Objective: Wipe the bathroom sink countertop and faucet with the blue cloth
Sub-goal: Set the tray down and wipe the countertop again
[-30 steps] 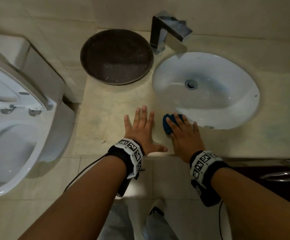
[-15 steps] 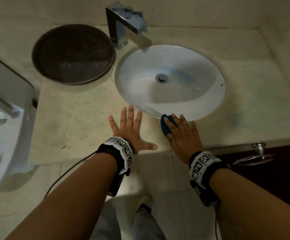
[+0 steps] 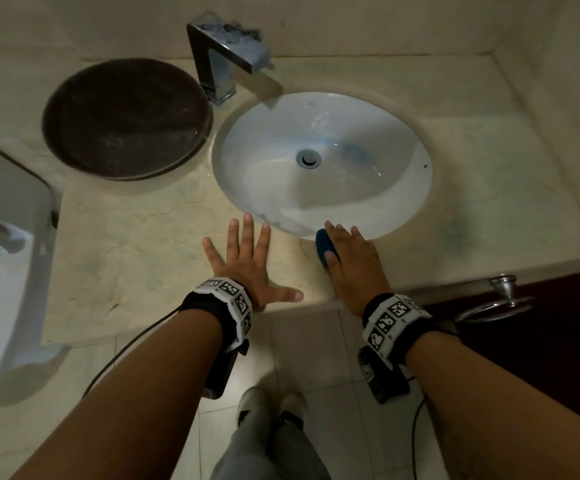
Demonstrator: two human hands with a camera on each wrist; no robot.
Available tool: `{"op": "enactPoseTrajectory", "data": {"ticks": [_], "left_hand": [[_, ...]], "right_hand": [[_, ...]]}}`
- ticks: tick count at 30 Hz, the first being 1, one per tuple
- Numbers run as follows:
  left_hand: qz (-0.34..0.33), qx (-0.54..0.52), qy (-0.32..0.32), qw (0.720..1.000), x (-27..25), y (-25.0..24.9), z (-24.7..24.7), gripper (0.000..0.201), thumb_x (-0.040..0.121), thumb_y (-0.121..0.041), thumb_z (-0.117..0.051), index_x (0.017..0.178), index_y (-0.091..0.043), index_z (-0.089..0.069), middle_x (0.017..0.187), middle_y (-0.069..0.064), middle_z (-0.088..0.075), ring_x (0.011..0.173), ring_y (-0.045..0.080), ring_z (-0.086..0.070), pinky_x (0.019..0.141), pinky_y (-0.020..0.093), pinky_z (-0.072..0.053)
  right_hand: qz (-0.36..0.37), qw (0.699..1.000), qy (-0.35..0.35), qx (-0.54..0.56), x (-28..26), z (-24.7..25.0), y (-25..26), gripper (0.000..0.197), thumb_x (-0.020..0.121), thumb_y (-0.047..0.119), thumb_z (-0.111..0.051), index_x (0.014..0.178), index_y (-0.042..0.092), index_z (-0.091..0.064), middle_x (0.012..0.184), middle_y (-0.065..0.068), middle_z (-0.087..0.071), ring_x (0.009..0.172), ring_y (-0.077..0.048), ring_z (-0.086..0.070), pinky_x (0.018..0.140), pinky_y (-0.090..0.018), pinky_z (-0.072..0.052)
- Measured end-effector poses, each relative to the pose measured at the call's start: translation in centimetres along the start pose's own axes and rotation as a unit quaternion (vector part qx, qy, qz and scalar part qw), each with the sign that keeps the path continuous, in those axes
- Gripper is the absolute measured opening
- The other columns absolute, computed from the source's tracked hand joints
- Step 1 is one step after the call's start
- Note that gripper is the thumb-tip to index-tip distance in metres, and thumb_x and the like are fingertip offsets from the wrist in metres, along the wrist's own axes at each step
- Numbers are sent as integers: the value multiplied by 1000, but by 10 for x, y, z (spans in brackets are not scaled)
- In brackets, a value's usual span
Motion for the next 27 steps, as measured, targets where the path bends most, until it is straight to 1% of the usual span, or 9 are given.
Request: {"op": "enactPoseTrajectory", "data": {"ticks": [4,7,10,14,19,21,23,25,27], "left_hand": [[-7,0,-1,1000,1,1,0,134,51,-95,-39,139,-25,35,136,4,51,133,29,40,103,69,17],[-14,1,6,1000,1,2,-1,133,52,-95,-38,138,-25,36,137,5,51,132,29,41,102,69,17],[-15,0,12,1000,1,2,1,131,54,-94,-38,138,-25,36,137,6,51,131,29,42,102,69,18],[-14,6,20,1000,0,1,3,131,55,-94,-37,136,-24,38,135,6,52,130,30,43,101,70,17],[-5,13,11,1000,-2,-3,5,127,57,-94,-35,136,-25,38,135,8,52,130,30,43,102,70,14],[-21,17,-7,1000,-4,-17,7,125,58,-93,-33,136,-26,37,134,8,52,129,30,43,101,71,17],[-53,15,-26,998,-2,-44,10,124,59,-93,-33,138,-26,36,136,7,51,130,30,43,99,70,20],[-69,9,-28,997,2,-77,10,124,59,-93,-32,139,-25,34,140,5,49,131,29,42,101,69,19],[-66,0,-23,998,9,-106,8,124,60,-93,-33,139,-25,34,140,4,48,132,28,41,101,70,17]], "right_hand": [[5,996,5,-88,1,-12,-1,56,92,42,-11,147,33,-13,156,-1,-16,144,-23,-12,116,-43,-4],[21,993,17,-119,0,-14,-8,63,86,45,-1,147,34,-12,156,-1,-17,144,-24,-12,115,-47,-5],[14,991,16,-130,-3,-9,-18,64,84,46,1,147,36,-11,156,2,-14,145,-24,-9,115,-49,-3],[-9,992,14,-129,-9,-5,-28,66,82,48,4,146,39,-6,157,5,-8,145,-21,-2,115,-47,2],[6,993,16,-113,-9,0,-40,65,83,49,1,146,39,-10,156,5,-11,145,-22,-2,115,-48,1],[14,994,14,-110,-9,4,-50,64,84,48,0,146,38,-12,156,4,-13,145,-22,-3,115,-48,0],[20,993,17,-115,-8,9,-60,64,84,48,0,146,39,-12,156,5,-13,145,-22,-3,115,-49,-1],[25,994,18,-108,-7,14,-72,63,84,48,-1,146,39,-13,156,5,-13,145,-21,-2,115,-49,0],[33,993,20,-110,-4,20,-88,64,84,48,0,146,38,-13,156,5,-11,145,-20,0,115,-49,1]]}}
Point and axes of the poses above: each hand's wrist, its own x-axis towards the middle knuckle, its own z-axis out of the back of the hand, y = z × x, the point moved 1 cm from there along x, towards the middle knuckle
